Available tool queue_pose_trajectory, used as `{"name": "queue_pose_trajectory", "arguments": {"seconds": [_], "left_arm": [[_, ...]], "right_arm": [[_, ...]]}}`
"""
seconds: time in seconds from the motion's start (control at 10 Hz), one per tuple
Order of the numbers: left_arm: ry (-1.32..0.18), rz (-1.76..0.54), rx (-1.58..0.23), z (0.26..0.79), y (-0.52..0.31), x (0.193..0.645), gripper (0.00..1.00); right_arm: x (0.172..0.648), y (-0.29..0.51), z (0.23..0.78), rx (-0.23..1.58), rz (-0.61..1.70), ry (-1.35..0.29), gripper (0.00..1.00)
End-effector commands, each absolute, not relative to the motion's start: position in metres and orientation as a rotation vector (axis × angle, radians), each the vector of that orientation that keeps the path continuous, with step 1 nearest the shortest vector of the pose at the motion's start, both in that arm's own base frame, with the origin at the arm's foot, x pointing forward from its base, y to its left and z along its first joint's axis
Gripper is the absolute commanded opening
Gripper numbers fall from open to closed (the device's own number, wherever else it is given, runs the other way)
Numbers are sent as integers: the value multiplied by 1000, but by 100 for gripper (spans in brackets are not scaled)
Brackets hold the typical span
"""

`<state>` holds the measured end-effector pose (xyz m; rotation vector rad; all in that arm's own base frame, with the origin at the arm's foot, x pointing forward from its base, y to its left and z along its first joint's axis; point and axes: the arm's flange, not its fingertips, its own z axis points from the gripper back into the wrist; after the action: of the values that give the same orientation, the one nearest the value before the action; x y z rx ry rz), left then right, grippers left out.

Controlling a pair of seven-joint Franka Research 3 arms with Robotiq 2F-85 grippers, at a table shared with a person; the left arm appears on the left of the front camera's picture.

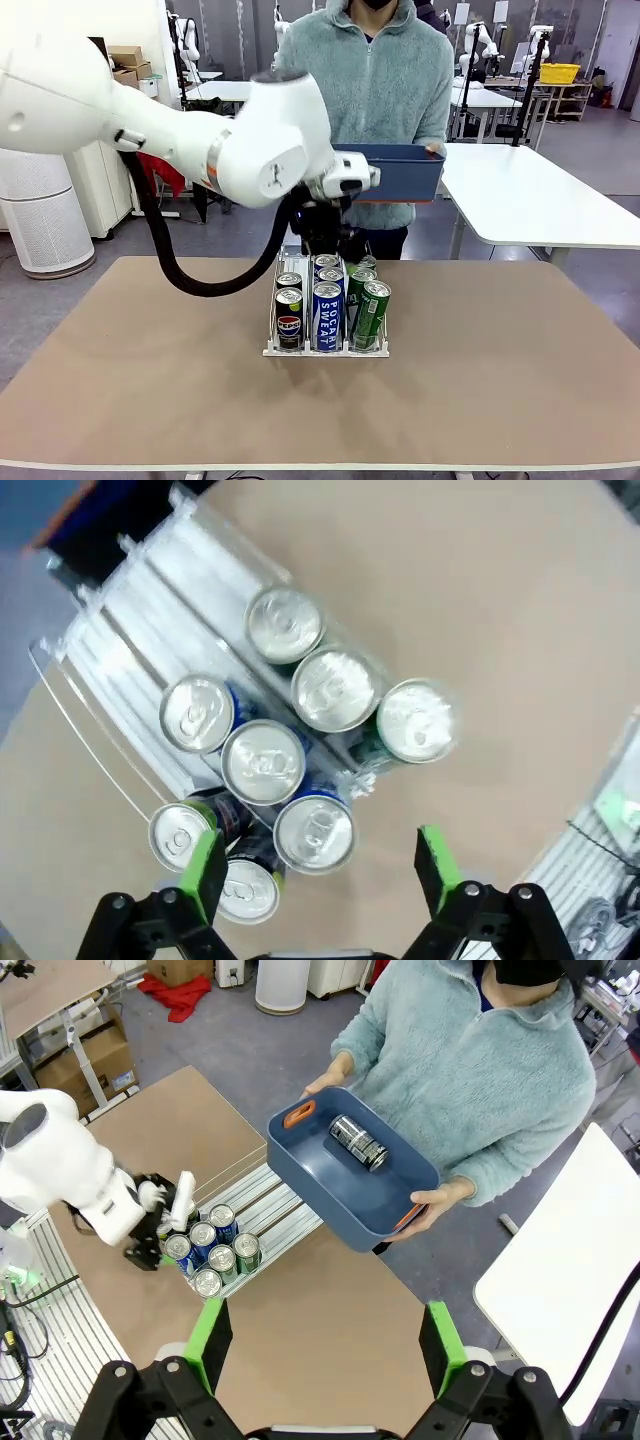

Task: Fill the beverage cans into the dispenser.
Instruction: Pick up the Pepsi coke handed by the human.

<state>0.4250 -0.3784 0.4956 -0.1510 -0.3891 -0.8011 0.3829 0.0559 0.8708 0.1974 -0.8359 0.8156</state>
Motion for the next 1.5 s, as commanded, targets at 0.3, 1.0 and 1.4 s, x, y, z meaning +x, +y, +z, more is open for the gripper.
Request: {"name": "queue_pose_trajectory", "arguments": {"seconds": [0.3, 1.0, 1.4], "left_arm": [[-560, -776, -234, 643, -289, 407, 100], [-692, -611, -76, 776, -198, 364, 100], [-729, -545, -113, 795, -170, 348, 100]], "right_arm": [[382, 56, 870, 197, 829, -833, 100], [382, 56, 870, 197, 829, -833, 100], [382, 56, 870, 197, 829, -833, 100]]}}
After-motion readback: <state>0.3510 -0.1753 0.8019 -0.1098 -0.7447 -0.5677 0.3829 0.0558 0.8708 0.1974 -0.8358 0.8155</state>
